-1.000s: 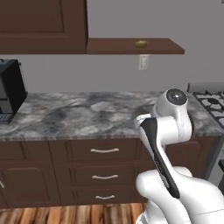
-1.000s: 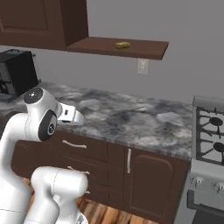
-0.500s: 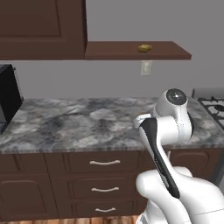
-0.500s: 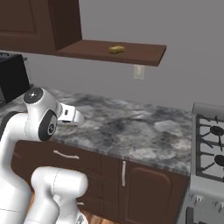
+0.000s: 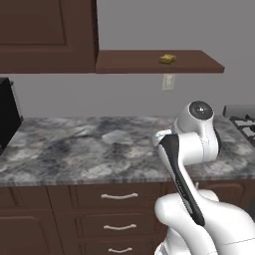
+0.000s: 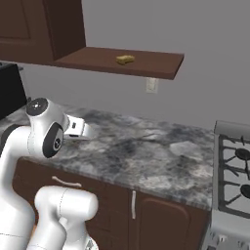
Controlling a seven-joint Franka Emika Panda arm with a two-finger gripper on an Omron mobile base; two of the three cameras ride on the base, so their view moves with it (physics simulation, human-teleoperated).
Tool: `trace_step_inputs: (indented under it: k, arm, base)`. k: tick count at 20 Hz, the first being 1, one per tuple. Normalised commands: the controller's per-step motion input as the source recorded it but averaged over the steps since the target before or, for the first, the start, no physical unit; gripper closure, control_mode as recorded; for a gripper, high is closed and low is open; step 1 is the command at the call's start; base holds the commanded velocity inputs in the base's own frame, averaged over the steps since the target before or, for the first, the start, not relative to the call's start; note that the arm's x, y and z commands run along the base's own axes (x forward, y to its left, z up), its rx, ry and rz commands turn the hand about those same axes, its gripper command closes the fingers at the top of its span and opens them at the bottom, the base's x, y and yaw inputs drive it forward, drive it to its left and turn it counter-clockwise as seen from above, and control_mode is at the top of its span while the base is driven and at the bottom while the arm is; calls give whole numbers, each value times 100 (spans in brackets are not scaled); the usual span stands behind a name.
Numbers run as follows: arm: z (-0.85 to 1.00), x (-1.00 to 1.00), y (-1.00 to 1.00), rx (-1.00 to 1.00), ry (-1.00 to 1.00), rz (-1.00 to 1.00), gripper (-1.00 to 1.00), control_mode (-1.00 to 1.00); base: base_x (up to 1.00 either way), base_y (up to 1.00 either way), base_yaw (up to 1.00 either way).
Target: Locate and retrieve the dish brush and sponge from the cabinet. Place them next to the sink.
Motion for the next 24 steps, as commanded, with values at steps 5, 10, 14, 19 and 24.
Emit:
trace_step_inputs:
  k: [5, 10, 14, 19, 24]
  arm:
    - [0, 0, 0, 0, 0, 0, -100, 100]
    - [0, 0, 0, 0, 0, 0, -100, 100]
    - [0, 0, 0, 0, 0, 0, -100, 100]
    - [0, 0, 0, 0, 0, 0, -100, 100]
    - [1, -5, -3, 0, -1, 0, -100, -100]
  base:
    - [48, -9, 0]
    - [50, -10, 0]
    - [19, -3, 0]
    - [0, -3, 0]
    - [0, -1, 0]
